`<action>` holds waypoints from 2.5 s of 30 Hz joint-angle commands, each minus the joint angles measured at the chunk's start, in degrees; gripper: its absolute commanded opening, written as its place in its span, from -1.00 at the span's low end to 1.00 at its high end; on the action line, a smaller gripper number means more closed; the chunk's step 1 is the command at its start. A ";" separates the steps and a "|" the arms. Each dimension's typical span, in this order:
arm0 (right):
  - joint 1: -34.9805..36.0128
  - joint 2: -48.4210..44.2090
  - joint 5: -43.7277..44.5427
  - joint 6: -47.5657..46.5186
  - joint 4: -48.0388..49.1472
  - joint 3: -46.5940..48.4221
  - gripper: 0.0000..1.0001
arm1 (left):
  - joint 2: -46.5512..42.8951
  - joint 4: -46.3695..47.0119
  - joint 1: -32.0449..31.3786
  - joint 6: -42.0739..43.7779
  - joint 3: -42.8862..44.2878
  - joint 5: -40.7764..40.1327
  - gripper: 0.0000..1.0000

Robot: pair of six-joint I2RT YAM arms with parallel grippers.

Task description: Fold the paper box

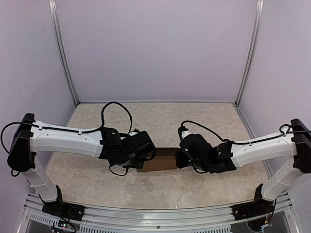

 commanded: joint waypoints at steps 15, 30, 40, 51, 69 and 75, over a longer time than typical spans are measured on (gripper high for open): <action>3.63 3.51 0.73 0.45 1.71 -4.50 -1.00 | -3.72 5.53 3.81 4.90 -7.94 14.06 -0.43; 3.67 6.87 2.55 -0.88 -3.01 1.37 -1.00 | -23.05 13.41 11.57 12.75 -15.57 28.98 -0.01; 3.64 6.81 1.96 -2.85 -1.75 1.53 -1.00 | -25.74 14.88 14.44 16.01 -13.36 29.46 -0.09; 3.64 6.97 1.47 -2.94 -1.33 1.69 -1.00 | -17.43 17.00 14.73 19.74 -8.03 31.46 -0.53; 3.65 7.76 0.64 -3.50 -1.46 2.39 -1.00 | -9.67 15.56 11.33 26.55 -3.68 29.52 -0.60; 3.65 7.94 0.16 -3.59 -1.32 2.73 -1.00 | -8.80 14.95 10.89 27.49 -3.46 28.73 -0.61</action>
